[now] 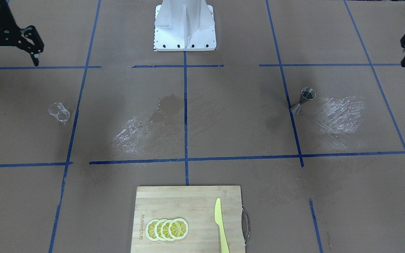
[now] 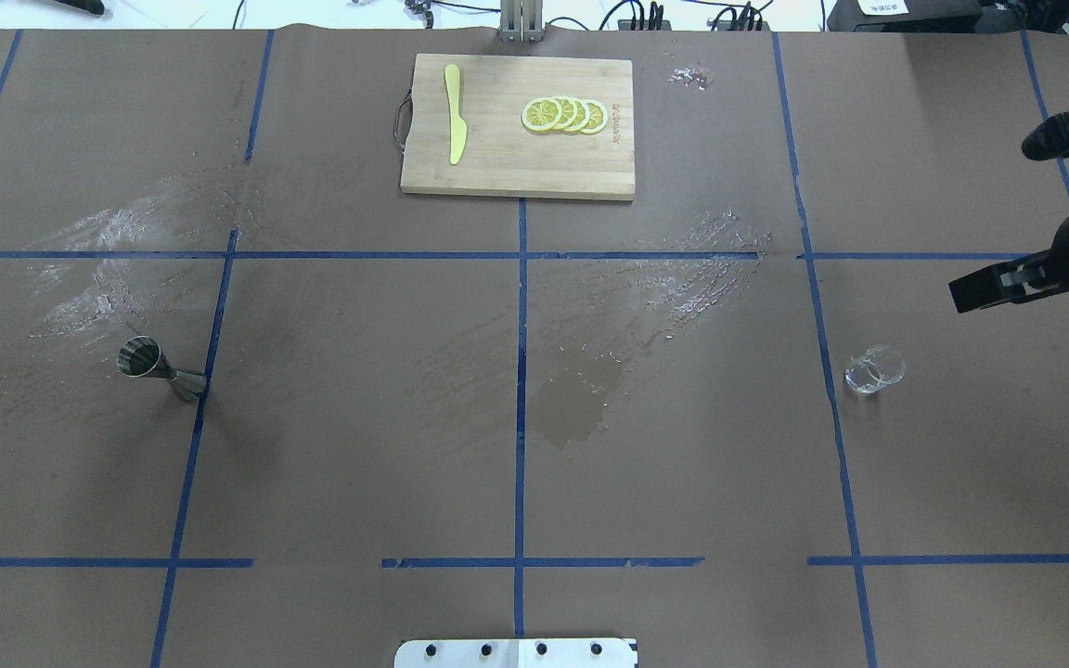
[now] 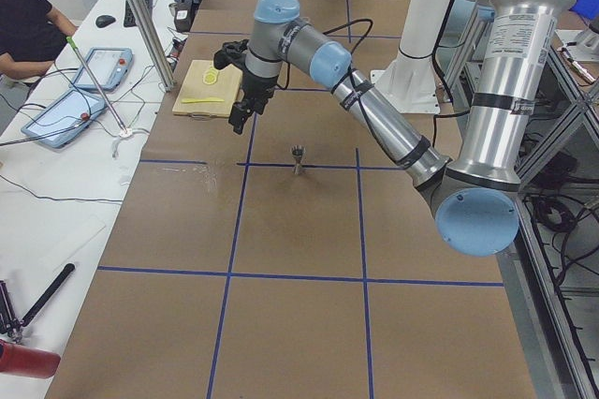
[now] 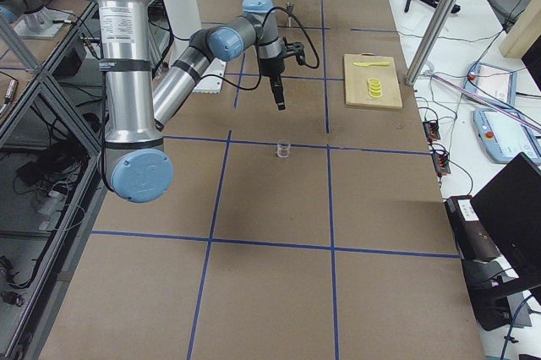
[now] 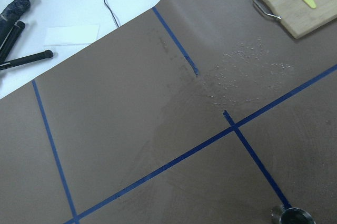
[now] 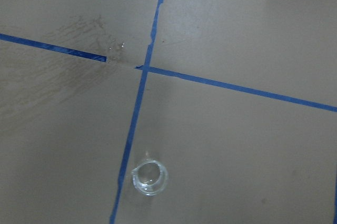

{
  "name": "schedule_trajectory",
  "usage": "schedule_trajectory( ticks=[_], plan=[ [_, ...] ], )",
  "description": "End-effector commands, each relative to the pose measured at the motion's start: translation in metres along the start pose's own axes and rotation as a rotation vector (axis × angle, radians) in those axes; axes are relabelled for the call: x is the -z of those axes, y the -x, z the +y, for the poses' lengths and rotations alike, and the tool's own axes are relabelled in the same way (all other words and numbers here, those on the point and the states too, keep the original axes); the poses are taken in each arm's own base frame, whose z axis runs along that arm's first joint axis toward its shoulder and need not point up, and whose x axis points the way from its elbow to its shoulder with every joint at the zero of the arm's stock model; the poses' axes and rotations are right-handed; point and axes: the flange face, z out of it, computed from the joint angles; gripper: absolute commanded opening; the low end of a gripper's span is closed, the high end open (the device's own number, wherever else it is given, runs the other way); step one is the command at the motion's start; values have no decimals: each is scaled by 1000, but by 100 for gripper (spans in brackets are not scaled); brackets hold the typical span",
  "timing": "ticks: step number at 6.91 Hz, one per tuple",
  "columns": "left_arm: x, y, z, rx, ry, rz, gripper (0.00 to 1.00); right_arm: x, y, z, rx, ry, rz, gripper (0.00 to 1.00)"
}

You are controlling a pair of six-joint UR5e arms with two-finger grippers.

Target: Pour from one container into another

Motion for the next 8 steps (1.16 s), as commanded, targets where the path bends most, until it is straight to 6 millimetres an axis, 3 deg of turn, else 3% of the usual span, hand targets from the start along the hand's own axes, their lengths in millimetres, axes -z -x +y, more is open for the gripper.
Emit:
schedule_trajectory(
  ticks=[1, 2, 3, 4, 5, 6, 7, 8],
  plan=[
    [-26, 101, 19, 9, 54, 78, 100, -8, -135, -45, 78, 61, -118, 100],
    [-47, 134, 33, 21, 96, 85, 100, -23, -181, -43, 85, 88, -142, 100],
    [-72, 172, 60, 20, 142, 94, 100, -36, -220, -26, 78, 114, -128, 100],
    [-113, 212, 114, 31, 200, 121, 100, -38, -254, -3, 51, 111, -117, 100],
    [-127, 228, 140, 45, 197, 115, 100, -46, -270, 11, 16, 122, -111, 100],
    [-132, 230, 155, 63, 207, 119, 100, -59, -280, 13, -3, 141, -111, 100],
    [-139, 232, 172, 99, 226, 124, 100, -80, -296, 13, -30, 177, -113, 100],
    [-139, 229, 177, 175, 233, 116, 100, -115, -322, 16, -44, 189, -117, 100]
  ],
)
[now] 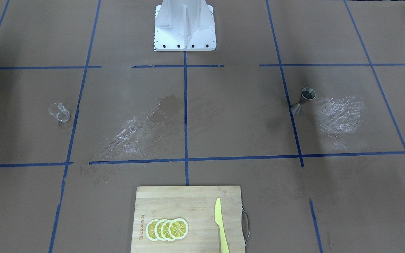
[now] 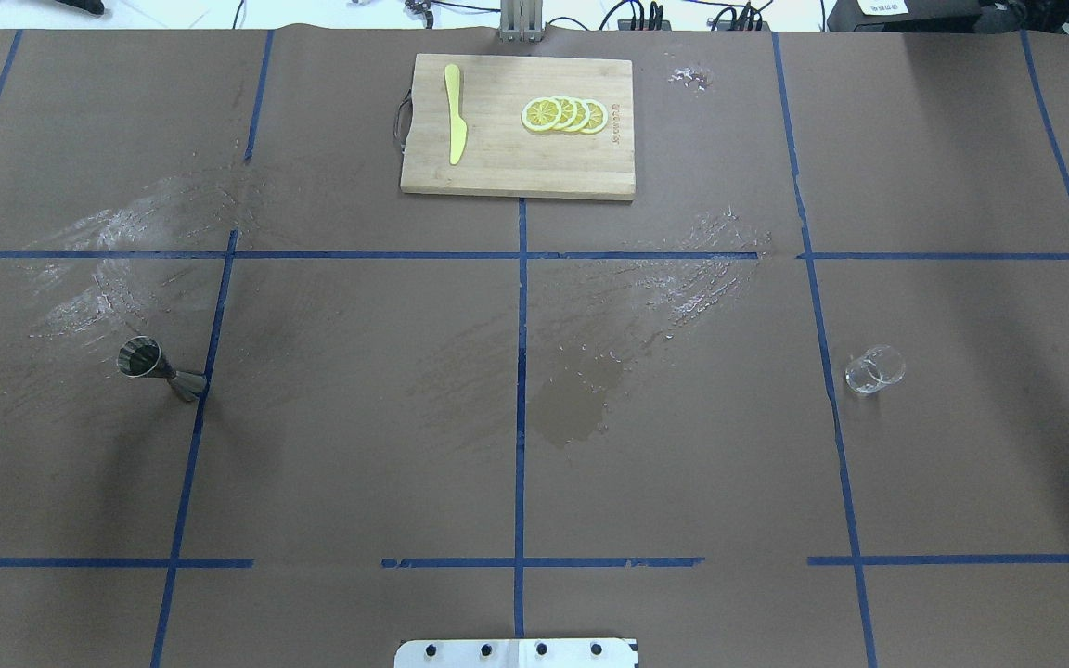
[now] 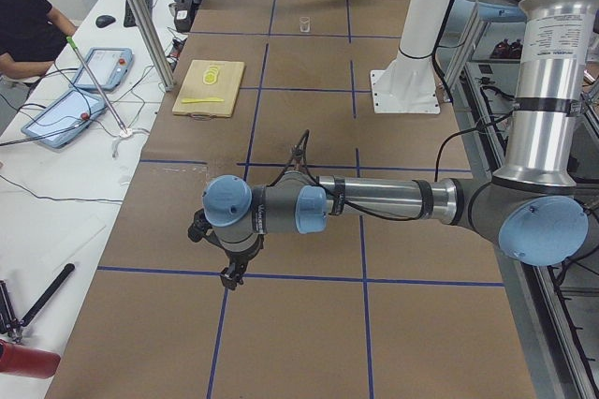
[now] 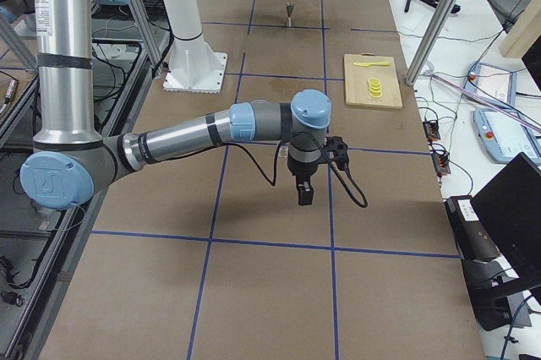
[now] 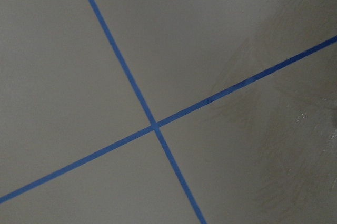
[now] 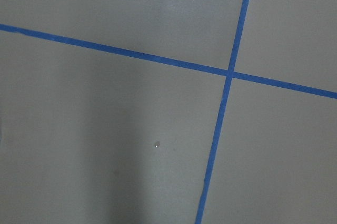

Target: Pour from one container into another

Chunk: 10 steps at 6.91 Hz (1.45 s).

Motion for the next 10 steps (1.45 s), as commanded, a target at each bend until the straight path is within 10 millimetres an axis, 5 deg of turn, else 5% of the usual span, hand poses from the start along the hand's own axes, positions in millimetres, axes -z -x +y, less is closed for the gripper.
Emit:
schedule_trajectory(
  ticks=[1, 5, 7, 10],
  plan=[
    [-5, 1, 9, 127, 7, 3, 100, -49, -51, 3, -22, 4, -6, 100],
    [-5, 0, -1, 435, -76, -15, 100, -49, -74, 15, -69, -24, -48, 100],
    [-33, -1, -5, 388, -54, -42, 100, -45, -77, 15, -75, -33, -48, 100],
    [-36, -7, -13, 345, -45, -94, 100, -43, -82, 17, -88, -38, -54, 100]
  ],
)
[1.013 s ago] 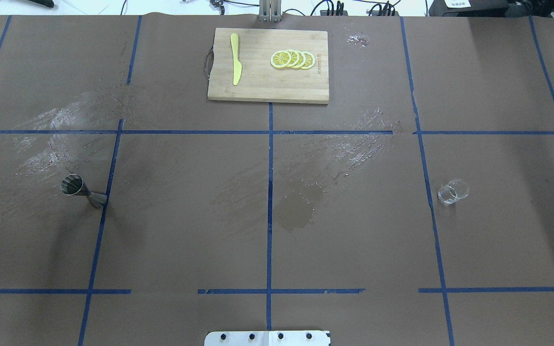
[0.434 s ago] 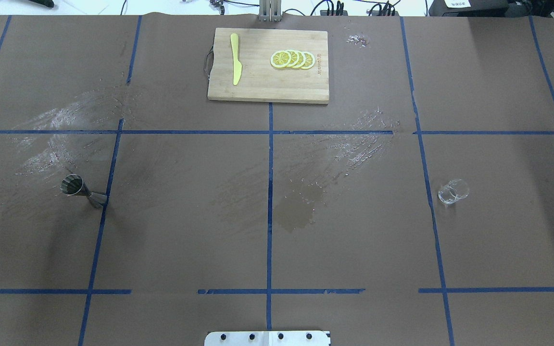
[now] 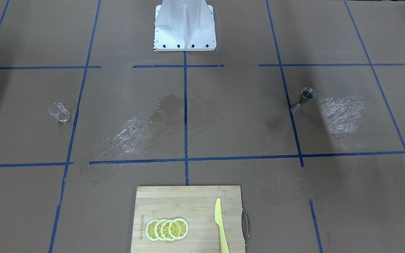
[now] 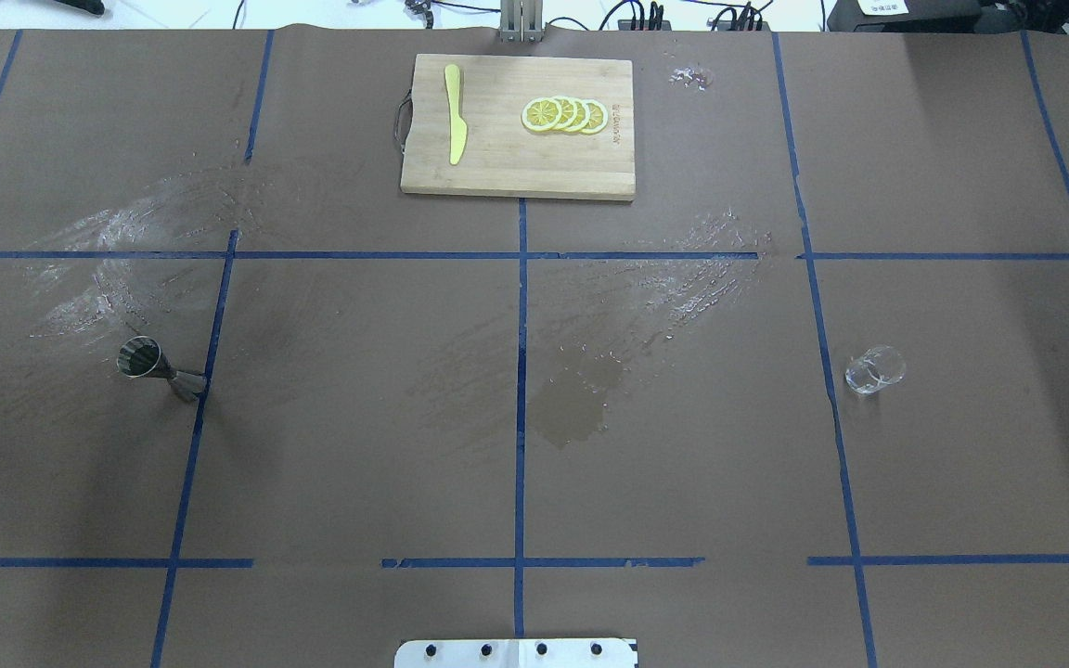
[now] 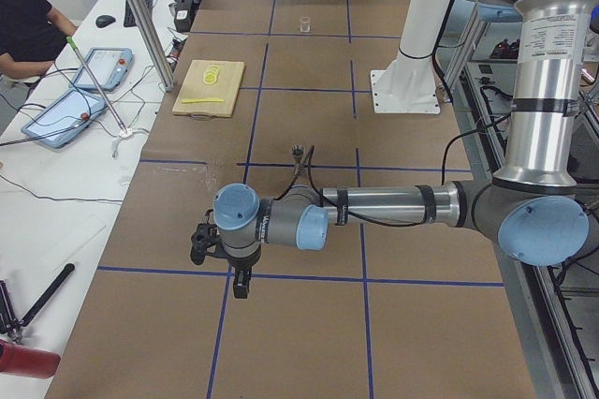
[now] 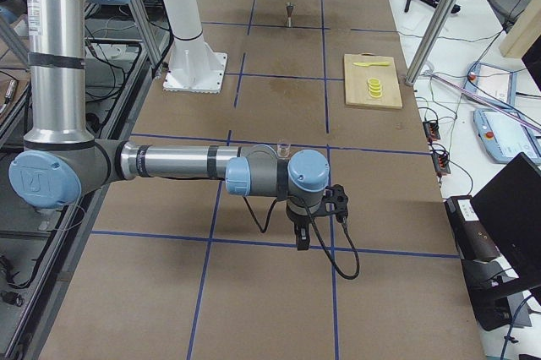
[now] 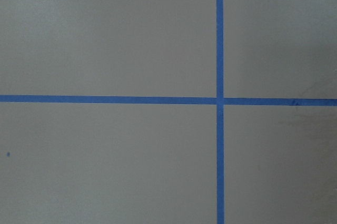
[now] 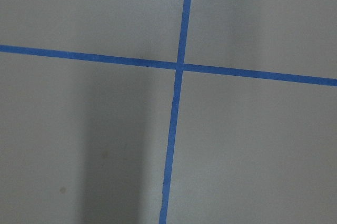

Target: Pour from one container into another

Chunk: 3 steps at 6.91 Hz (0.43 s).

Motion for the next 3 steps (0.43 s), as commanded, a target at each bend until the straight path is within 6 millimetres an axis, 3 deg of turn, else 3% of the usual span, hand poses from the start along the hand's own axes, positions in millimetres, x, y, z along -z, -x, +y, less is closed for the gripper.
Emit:
schedule_trajectory(
  ticks=[1, 3],
  plan=[
    [0, 0, -1, -49, -9, -33, 100, -5, -6, 2, -11, 8, -3, 100],
    [0, 1, 0, -60, -9, -33, 100, -14, -25, 5, -11, -13, -4, 100]
  ],
)
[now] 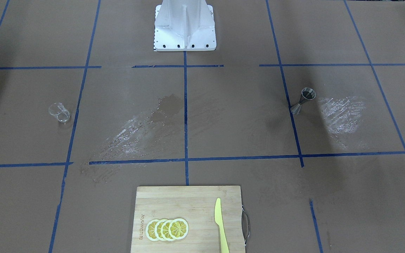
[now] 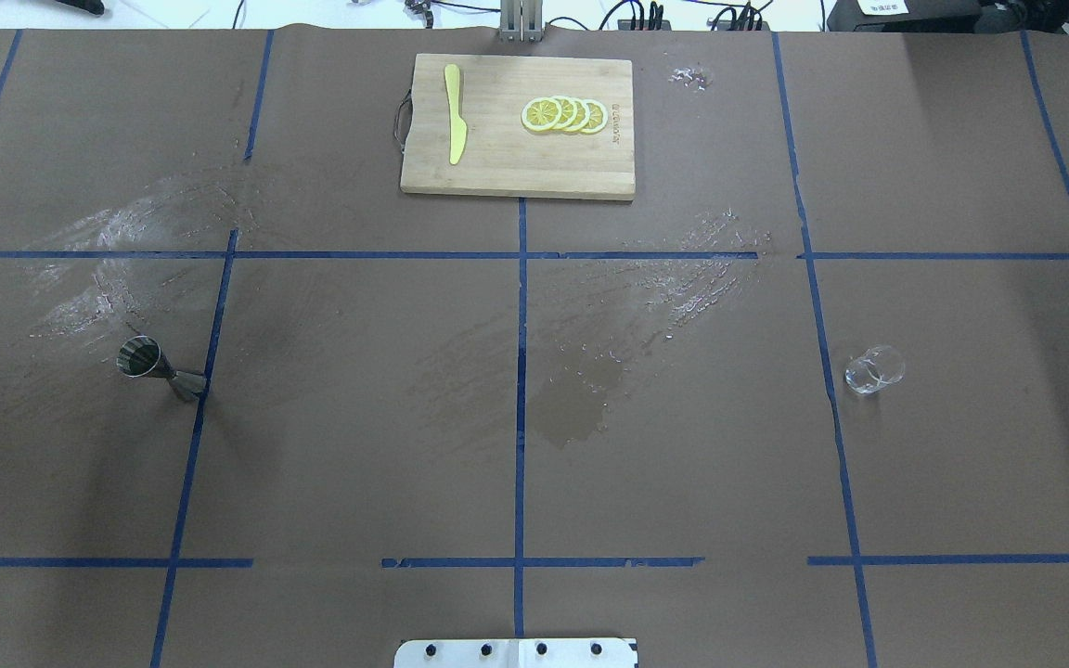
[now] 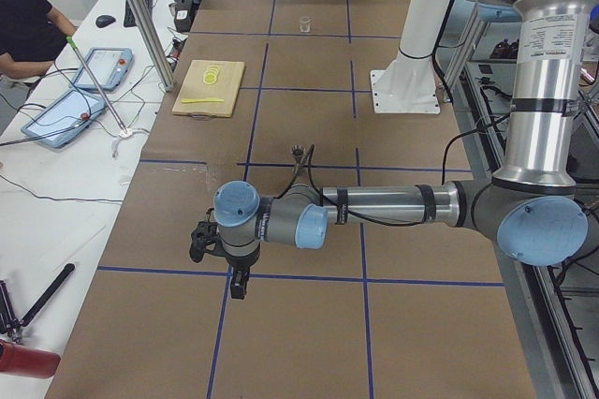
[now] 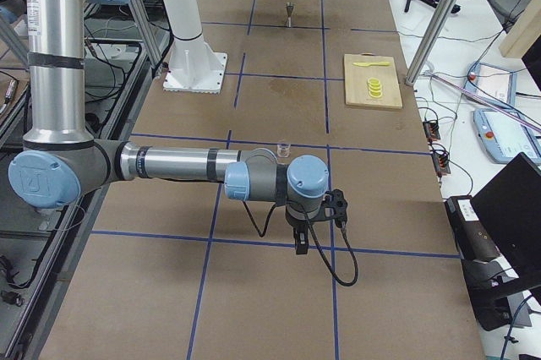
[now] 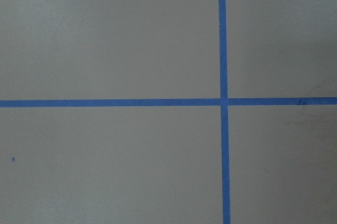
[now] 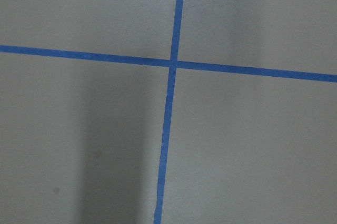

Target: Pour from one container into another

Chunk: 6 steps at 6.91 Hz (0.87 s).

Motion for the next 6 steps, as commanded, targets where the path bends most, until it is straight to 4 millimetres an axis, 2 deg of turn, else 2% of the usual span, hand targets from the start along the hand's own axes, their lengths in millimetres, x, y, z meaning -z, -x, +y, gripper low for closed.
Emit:
schedule_trajectory(
  ticks=[1, 2, 6],
  plan=[
    [-2, 3, 6, -5, 4, -3, 100, -7, -14, 2, -5, -20, -6, 100],
    [-2, 3, 6, -6, 3, -3, 100, -5, -11, -1, -63, -26, -14, 100],
    [-4, 4, 11, 2, 7, 3, 100, 8, 1, -10, -87, -52, -15, 100]
  ],
)
